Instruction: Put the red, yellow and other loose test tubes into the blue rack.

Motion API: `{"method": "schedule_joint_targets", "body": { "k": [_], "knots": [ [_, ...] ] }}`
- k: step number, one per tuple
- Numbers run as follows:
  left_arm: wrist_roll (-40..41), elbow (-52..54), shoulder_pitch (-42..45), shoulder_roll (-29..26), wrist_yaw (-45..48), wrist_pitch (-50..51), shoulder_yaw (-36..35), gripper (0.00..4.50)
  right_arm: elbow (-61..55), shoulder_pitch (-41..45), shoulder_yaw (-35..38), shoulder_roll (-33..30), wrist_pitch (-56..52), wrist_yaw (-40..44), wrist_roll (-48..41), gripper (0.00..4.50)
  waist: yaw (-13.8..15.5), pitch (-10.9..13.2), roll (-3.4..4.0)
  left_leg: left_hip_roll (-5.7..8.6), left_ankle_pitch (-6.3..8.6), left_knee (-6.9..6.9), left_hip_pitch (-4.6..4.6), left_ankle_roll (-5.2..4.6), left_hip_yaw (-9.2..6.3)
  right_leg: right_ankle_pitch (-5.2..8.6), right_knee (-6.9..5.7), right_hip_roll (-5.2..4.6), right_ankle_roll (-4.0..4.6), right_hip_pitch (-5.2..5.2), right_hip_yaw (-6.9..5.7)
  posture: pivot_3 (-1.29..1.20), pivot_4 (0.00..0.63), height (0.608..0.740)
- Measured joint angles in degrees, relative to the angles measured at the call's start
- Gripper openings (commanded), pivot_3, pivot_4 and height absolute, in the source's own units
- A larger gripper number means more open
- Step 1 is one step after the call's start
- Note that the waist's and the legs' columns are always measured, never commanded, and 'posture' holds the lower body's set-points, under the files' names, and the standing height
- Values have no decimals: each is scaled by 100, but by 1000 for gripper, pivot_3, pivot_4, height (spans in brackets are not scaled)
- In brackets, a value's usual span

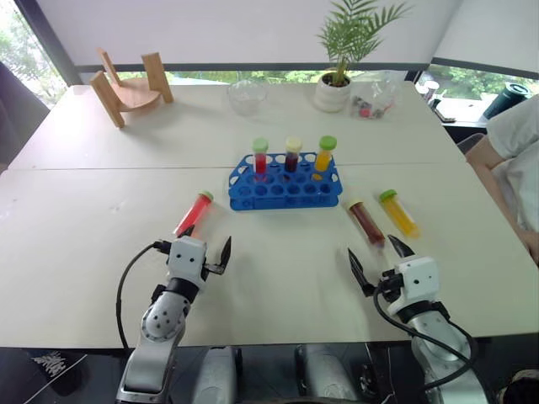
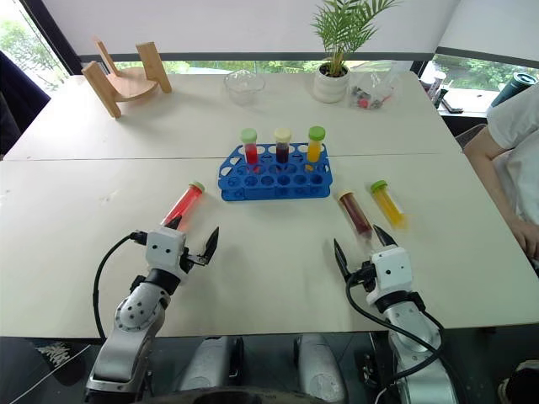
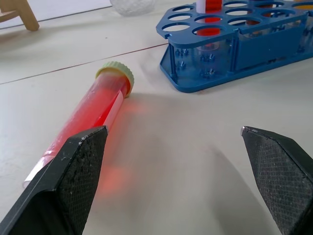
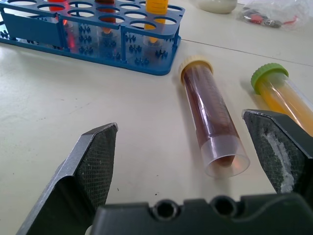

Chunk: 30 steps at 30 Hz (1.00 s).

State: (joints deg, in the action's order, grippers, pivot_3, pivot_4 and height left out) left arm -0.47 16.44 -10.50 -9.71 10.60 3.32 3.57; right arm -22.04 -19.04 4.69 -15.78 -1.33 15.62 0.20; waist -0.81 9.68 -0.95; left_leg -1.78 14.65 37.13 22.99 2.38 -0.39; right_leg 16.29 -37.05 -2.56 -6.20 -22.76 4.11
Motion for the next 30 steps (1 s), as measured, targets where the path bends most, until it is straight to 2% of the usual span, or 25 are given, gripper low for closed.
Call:
{"method": "schedule_joint_targets", "body": {
  "k": [26, 30],
  "knots": [
    [125, 282, 108, 43, 132, 499, 14, 4490, 1, 39, 60, -50, 0, 43, -51, 4500, 0, 0, 0, 0, 0, 0, 3, 0, 0, 1, 2, 0, 1, -2, 0, 0, 150, 740],
    [269, 302, 196, -68, 299, 588, -4, 4490, -48, 140, 118, -227, -196, 126, -80, 4500, 0, 0, 0, 1, 0, 1, 3, 0, 0, 0, 2, 0, 1, -2, 0, 0, 150, 740]
  ]
}}
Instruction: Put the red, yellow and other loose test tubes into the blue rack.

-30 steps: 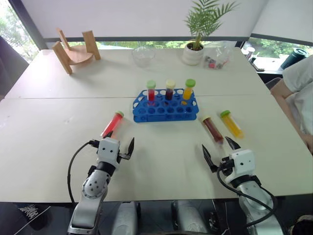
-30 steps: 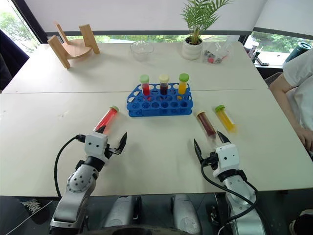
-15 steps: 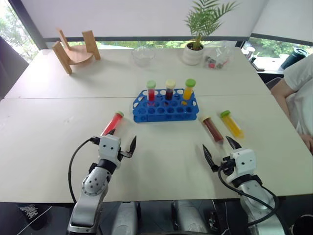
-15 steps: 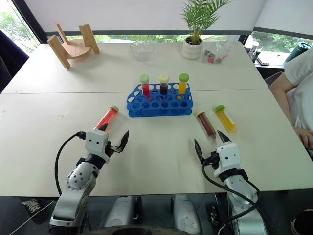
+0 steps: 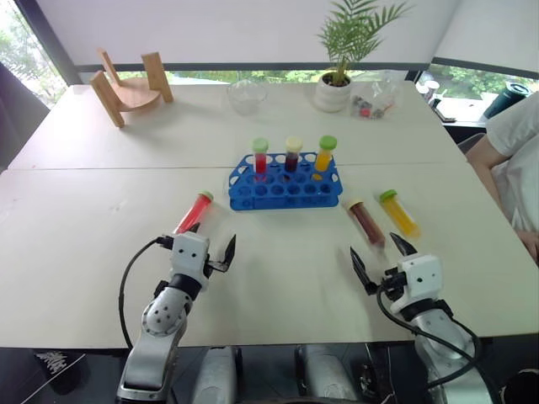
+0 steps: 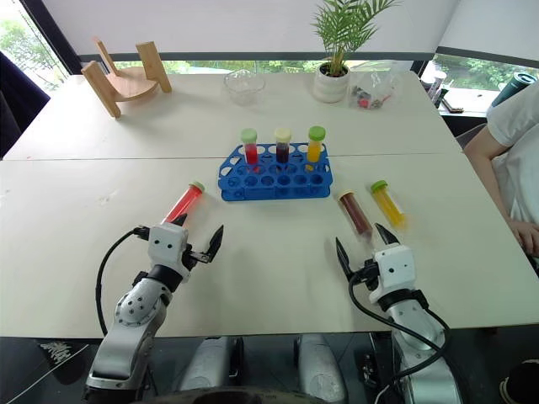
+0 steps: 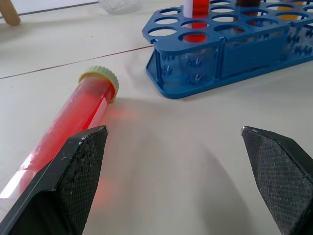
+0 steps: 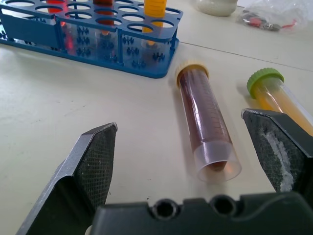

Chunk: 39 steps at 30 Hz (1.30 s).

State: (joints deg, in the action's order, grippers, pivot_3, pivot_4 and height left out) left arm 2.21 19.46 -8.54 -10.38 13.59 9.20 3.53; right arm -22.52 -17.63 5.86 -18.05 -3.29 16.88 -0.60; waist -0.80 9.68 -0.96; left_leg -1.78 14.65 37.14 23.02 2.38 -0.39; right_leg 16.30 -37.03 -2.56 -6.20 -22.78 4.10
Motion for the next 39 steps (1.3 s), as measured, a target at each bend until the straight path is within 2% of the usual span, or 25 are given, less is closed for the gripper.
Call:
{"method": "schedule_joint_targets", "body": {
  "k": [4, 9, 12, 15, 18, 24, 26, 30, 34, 39],
  "knots": [
    [629, 297, 193, -549, 727, 494, -93, 4490, -487, 429, 222, -322, -1178, 118, -309, 4500, -21, 1, 2, -2, 0, 0, 1, 0, 1, -1, -3, 0, 1, -4, 0, 0, 150, 740],
    [1898, 583, 794, -1661, 2035, 1518, -429, 4490, -1140, 1819, 647, -1166, -3692, 401, -1174, 4500, -14, 2, 3, -2, -1, 0, 4, -1, -2, -2, -3, 2, 3, -8, -2, 0, 150, 740],
    [2515, 583, 1354, -2486, 2873, 2001, -592, 4490, -1056, 3125, 835, -1755, -5628, 653, -1865, 4500, -17, 9, 6, 0, -1, 3, 24, -1, -2, -3, -5, 2, 4, -28, -2, 0, 150, 740],
    [3239, 387, 2172, -3396, 3975, 2425, -846, 4490, -47, 5044, 598, -2775, -7741, 1121, -2390, 4500, -31, 26, 16, -1, -1, 4, 33, -3, 2, -6, -5, 0, 9, -45, -3, 0, 150, 740],
    [3599, 267, 2607, -3769, 4579, 2636, -955, 4490, 832, 6078, 175, -3091, -8666, 1375, -2594, 4500, -23, 22, 11, -1, 16, -13, 35, -32, 2, 0, 4, 2, 12, -45, -6, 0, 150, 740],
    [3706, -83, 3038, -4099, 5343, 2691, -847, 4490, 2662, 7272, -1536, -3450, -8818, 1824, -2611, 4500, -35, 28, 18, 0, 22, -13, 98, -42, 11, -7, 2, 1, -18, -112, -5, 0, 150, 740],
    [3701, -133, 3146, -4102, 5460, 2663, -825, 4490, 3153, 7630, -2155, -3562, -8577, 2046, -2436, 4500, -35, 28, 18, 0, 21, -1, 134, -40, 11, -9, -8, 1, -20, -148, -5, 0, 150, 740],
    [3677, -140, 3194, -4090, 5477, 2634, -807, 4490, 4021, 7955, -3071, -3576, -7909, 2500, -2012, 4500, -36, 28, 18, 0, 20, 6, 138, -38, 16, -9, -16, 1, -22, -155, -4, 0, 150, 740],
    [3616, -136, 3167, -4092, 5442, 2572, -832, 4490, 5011, 8264, -3618, -3493, -7171, 3032, -1510, 4500, -35, 29, 19, 0, 19, 6, 138, -38, 16, -10, -17, 2, -22, -155, -4, 0, 150, 740],
    [3570, -110, 3004, -4093, 5367, 2504, -901, 4490, 5987, 8365, -3915, -3197, -6445, 3538, -901, 4500, -46, 29, 19, -2, 19, 6, 137, -36, 17, -10, -21, 4, -22, -157, -4, 0, 150, 740]
  ]
}}
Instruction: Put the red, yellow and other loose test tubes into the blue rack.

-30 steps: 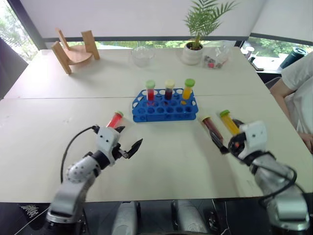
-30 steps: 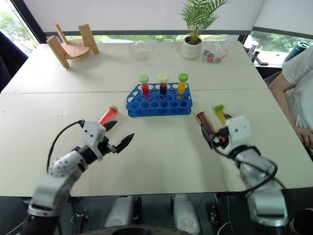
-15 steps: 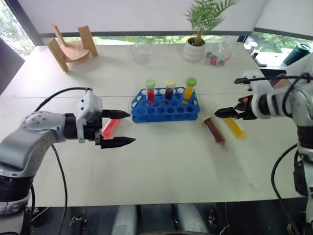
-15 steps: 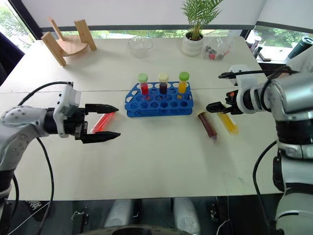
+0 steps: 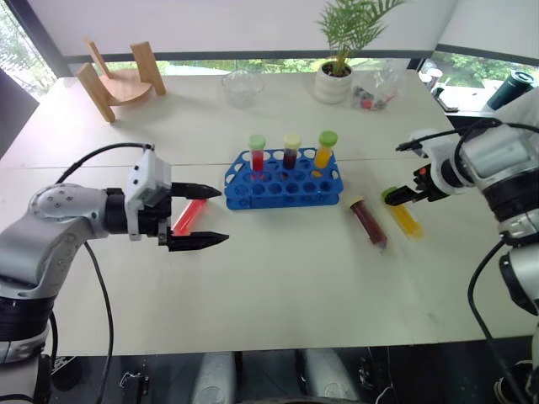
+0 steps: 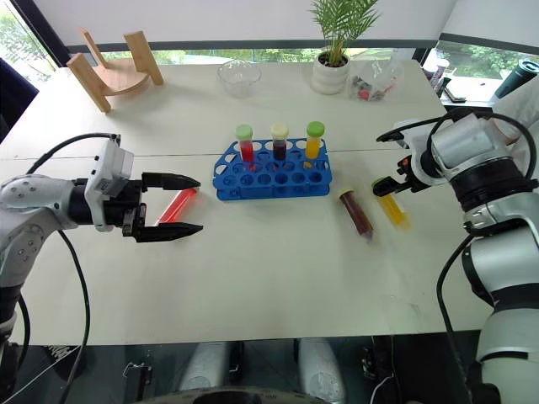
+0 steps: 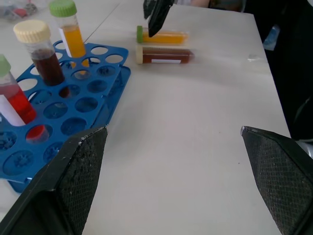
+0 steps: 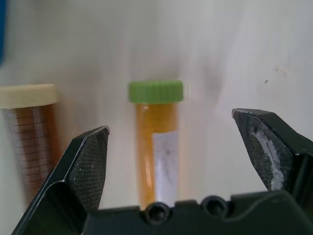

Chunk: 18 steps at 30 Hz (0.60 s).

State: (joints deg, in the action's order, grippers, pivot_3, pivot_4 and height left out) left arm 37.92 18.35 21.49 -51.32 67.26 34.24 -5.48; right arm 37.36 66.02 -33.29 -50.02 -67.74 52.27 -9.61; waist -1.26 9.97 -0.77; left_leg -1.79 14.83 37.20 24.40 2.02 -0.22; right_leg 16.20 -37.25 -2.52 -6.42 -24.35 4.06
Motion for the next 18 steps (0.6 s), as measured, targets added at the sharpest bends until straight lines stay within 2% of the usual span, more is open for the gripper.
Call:
{"method": "schedule_joint_targets", "body": {
  "k": [4, 5, 8, 12, 13, 18],
  "knots": [
    [0, 56, -123, 0, -35, -9, -19, 4490, 648, 3, -78, 287, 473, 326, 389, 4500, 5, 0, 1, 0, -2, 1, 0, 3, 0, 0, -4, 0, 0, -1, 0, 0, 150, 740],
    [-2, 67, -132, 0, -55, -19, -36, 4500, 765, 22, -75, 322, 597, 401, 487, 4241, 7, 0, 0, 0, -2, 3, 0, 4, 0, 0, -6, 0, 0, 0, 0, 0, 150, 740],
    [-22, 86, -144, -1, -118, -76, -62, 4500, 1072, 108, -40, 468, 873, 558, 699, 3143, 3, 0, 0, 1, -5, 7, -2, 8, 0, -1, -10, -1, 0, 2, 0, 0, 150, 740],
    [-27, 93, -155, -24, -131, -100, -64, 4500, 1358, 173, 113, 591, 1022, 683, 933, 968, 5, 0, 0, 1, -8, 11, -3, 14, -2, -3, -19, 0, -1, 2, 0, 0, 150, 740],
    [-29, 93, -155, -28, -133, -102, -64, 4500, 1399, 185, 144, 609, 1022, 699, 957, 814, 5, 0, 0, 1, -9, 11, -4, 15, -2, -3, -20, -1, -2, 2, 0, 0, 150, 740],
    [-41, 93, -137, -29, -183, -103, -65, 4500, 1550, 237, 570, 632, 815, 589, 1060, 814, 7, 2, 4, 1, -9, 10, -3, 15, -2, -3, -22, -1, -2, 1, 0, 0, 150, 740]
  ]
}}
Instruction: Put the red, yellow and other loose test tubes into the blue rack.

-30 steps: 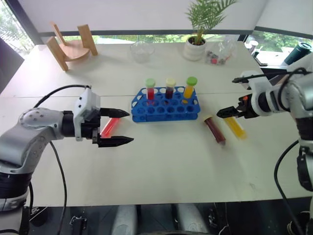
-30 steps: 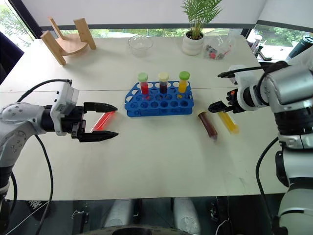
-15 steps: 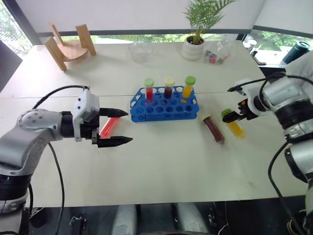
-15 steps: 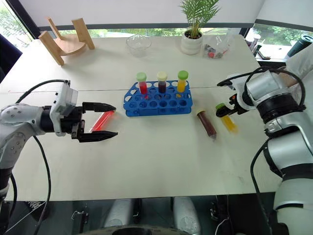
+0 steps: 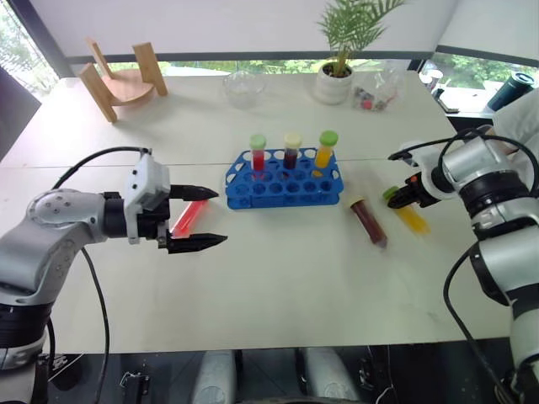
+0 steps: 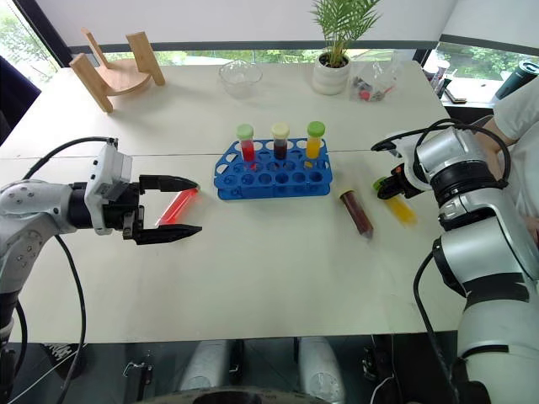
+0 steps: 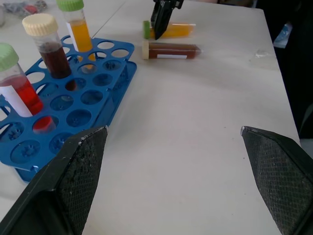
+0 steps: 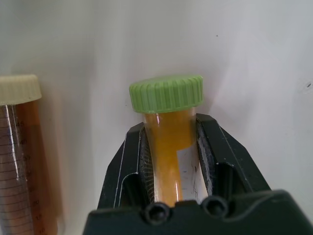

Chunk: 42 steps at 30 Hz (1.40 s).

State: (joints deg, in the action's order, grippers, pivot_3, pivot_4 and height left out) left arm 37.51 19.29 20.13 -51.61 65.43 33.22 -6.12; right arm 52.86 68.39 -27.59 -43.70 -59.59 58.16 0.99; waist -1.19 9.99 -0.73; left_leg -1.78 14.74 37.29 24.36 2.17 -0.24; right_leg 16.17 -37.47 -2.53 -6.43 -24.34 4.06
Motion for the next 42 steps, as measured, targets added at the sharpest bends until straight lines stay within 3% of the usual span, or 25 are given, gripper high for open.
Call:
{"method": "schedule_joint_targets", "body": {
  "k": [3, 6, 9, 13, 18, 23, 31, 42],
  "knots": [
    [0, 6, -11, 2, -122, 0, -28, 4500, -401, 105, 676, -113, -361, -271, -112, 814, 4, 8, 12, 0, 0, -2, 1, 0, -1, 0, -1, 0, 0, -3, 0, 0, 150, 740],
    [-16, 4, -13, 9, -259, 12, -103, 4500, -2516, -443, 2215, -221, -640, -671, -625, 814, 10, 7, 12, -6, 0, -10, 2, -1, -13, 1, -1, 12, 1, -5, -3, 0, 150, 740],
    [3, 13, 25, 11, -392, 50, -165, 4500, -4817, -1596, 3654, 642, -588, -1442, -1087, 814, 6, -2, 0, -10, 0, -13, -1, -1, -28, 2, -4, 21, 3, 3, -8, 0, 150, 740],
    [53, 70, 41, 36, -549, 170, -165, 4500, -6122, -3181, 4399, 2296, 730, -2516, -1336, 814, 23, 1, 4, 4, -10, 5, 1, 17, -16, 0, -33, 0, 0, -1, -3, 0, 150, 740],
    [112, 87, 166, 56, -679, 358, -155, 4500, -6243, -3952, 4574, 3238, 3172, -2782, -1545, 814, 0, 3, 8, 8, -15, 26, -5, 26, -11, -10, -45, -3, -17, 7, 3, 0, 150, 740],
    [126, 115, 366, 60, -710, 409, -139, 4500, -5682, -4040, 4164, 3428, 4528, -2872, -1468, 814, -102, 3, 7, -1, -16, 24, -31, 27, -15, -9, -57, 12, -13, 23, 5, 0, 150, 740],
    [129, 156, 376, 60, -761, 441, -140, 4500, -5328, -4137, 3576, 3464, 5028, -2836, -1500, 814, -144, 4, 8, -2, -17, 16, -34, 28, -17, -7, -60, 13, -9, 21, 7, 0, 150, 740],
    [195, 401, 277, 58, -943, 614, -152, 4500, -4697, -4117, 3406, 3368, 5543, -2765, -1522, 814, -140, 3, 7, -1, -17, 17, -43, 29, -16, -7, -60, 12, -10, 31, 9, 0, 150, 740]
  ]
}}
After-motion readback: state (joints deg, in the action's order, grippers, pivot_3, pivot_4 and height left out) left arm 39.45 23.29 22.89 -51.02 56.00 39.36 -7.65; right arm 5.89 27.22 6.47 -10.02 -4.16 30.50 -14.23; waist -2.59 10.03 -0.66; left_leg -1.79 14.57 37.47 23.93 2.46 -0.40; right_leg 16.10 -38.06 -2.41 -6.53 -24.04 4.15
